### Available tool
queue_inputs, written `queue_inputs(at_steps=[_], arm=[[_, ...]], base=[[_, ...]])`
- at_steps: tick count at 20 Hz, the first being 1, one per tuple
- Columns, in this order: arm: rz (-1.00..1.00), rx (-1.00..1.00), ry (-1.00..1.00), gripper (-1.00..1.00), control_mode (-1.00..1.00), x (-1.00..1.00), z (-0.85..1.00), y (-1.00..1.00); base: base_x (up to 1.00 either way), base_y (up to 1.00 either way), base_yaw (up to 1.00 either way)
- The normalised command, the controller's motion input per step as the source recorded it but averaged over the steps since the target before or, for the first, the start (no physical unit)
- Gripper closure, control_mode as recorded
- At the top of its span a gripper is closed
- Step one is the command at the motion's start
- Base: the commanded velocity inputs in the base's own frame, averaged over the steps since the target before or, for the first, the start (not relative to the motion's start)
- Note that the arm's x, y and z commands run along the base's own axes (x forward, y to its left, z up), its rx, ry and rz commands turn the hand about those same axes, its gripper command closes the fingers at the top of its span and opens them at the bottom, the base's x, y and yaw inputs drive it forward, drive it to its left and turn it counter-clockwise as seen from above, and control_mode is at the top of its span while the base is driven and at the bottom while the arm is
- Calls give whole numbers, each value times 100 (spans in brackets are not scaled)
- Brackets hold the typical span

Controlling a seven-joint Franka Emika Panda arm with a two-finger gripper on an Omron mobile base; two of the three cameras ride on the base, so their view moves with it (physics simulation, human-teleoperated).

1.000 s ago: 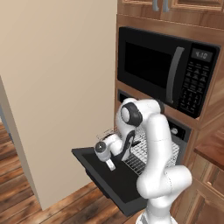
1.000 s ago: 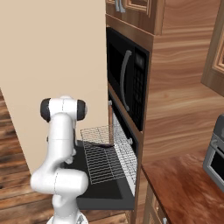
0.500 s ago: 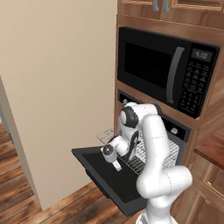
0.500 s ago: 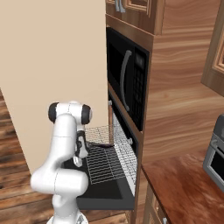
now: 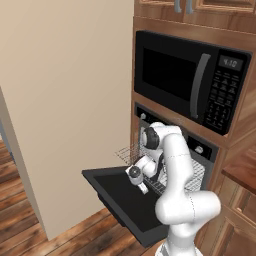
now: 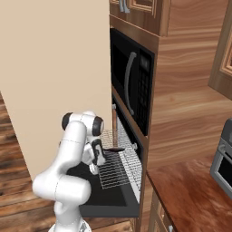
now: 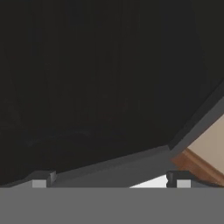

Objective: Place the fish on the top rack of the oven, and slide the tray back inside. Close the oven door.

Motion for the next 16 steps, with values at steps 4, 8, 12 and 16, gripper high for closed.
queue_inputs(at_steps=[4, 8, 12, 16], arm=[[0, 0, -2, -100, -100, 34, -18, -84], [0, 0, 0, -100, -100, 6, 13, -100], [0, 0, 0, -100, -100, 5, 35, -98], [0, 0, -1, -100, -100, 8, 47, -62]], base=[[0, 0, 0], [0, 0, 0], [0, 0, 0], [0, 0, 0]])
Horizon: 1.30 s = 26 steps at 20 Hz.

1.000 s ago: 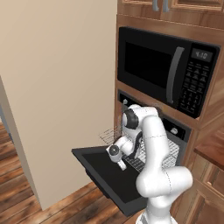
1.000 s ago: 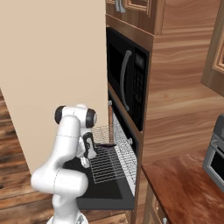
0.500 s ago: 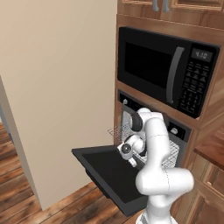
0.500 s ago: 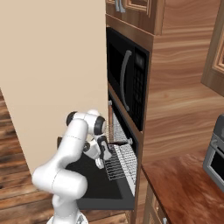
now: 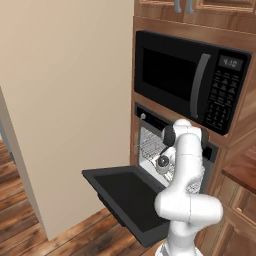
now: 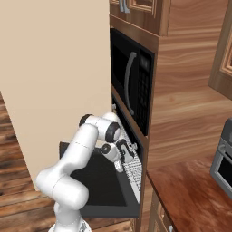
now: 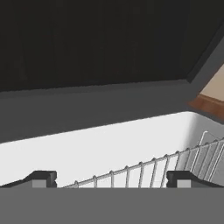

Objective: Place the fish on the top rack of the oven, and slide the tray back inside. Close the oven door.

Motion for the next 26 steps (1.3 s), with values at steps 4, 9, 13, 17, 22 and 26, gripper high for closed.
queue_inputs(at_steps=[4, 9, 13, 17, 22, 26], arm=[[0, -33, -34, -100, -100, -14, 44, 27], [0, -67, -78, -100, -100, -66, 28, 98], [3, -52, -78, -100, -100, -87, 57, 100], [0, -19, -50, -100, -100, -71, 100, 92], [0, -1, -16, -100, -100, -30, 100, 99], [-1, 0, 4, -100, -100, -15, 100, 93]], base=[[0, 0, 0], [0, 0, 0], [0, 0, 0], [0, 0, 0], [0, 0, 0], [0, 0, 0]])
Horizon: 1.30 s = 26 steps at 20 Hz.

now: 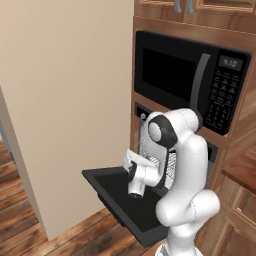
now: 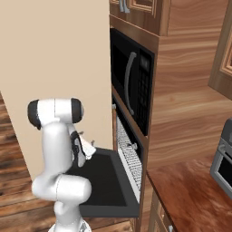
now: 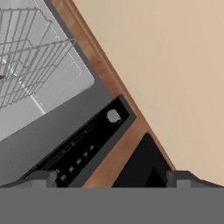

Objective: Place the fish on the top rack of the oven, and slide the tray back inside. Close the oven door.

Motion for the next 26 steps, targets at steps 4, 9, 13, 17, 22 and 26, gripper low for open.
queue_inputs(at_steps=[4, 9, 13, 17, 22, 26], arm=[[-4, 0, 26, -100, -100, -14, 100, 79], [-8, 0, 31, -100, -100, -46, 100, 76], [-11, 0, 7, -100, -100, -97, 73, 45], [-6, 0, -4, -100, -100, -100, 21, 45], [-5, 0, -8, -100, -100, -100, 0, 43], [-9, 0, 5, -100, -100, -100, 0, 48]], base=[[0, 0, 0], [0, 0, 0], [0, 0, 0], [0, 0, 0], [0, 0, 0], [0, 0, 0]])
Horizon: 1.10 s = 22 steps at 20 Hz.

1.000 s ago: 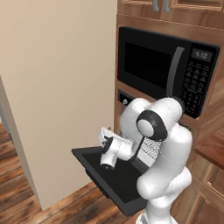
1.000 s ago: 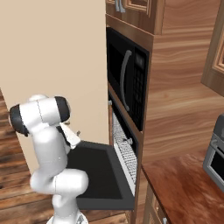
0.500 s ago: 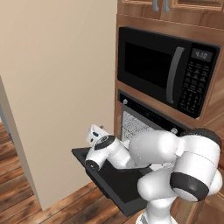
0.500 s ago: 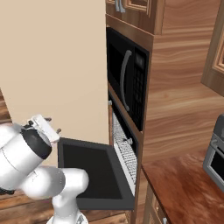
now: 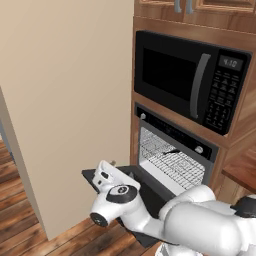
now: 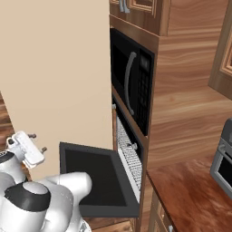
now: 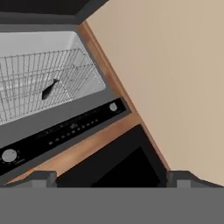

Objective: Place the fish on the top rack of the oven, and slide the tray back inside. Close the oven door.

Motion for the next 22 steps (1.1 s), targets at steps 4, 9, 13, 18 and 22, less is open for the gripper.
queue_inputs(at_steps=[4, 9, 13, 18, 22], arm=[[-14, 0, 17, -100, -100, -87, -2, 70], [-20, 0, 8, -100, -100, -76, -35, 85], [-24, 0, 0, -100, -100, -53, -79, 79], [-25, -3, -3, -100, -100, -32, -100, 72], [-27, -9, -2, -100, -100, -5, -88, 76]], base=[[0, 0, 0], [0, 0, 0], [0, 0, 0], [0, 0, 0], [0, 0, 0]])
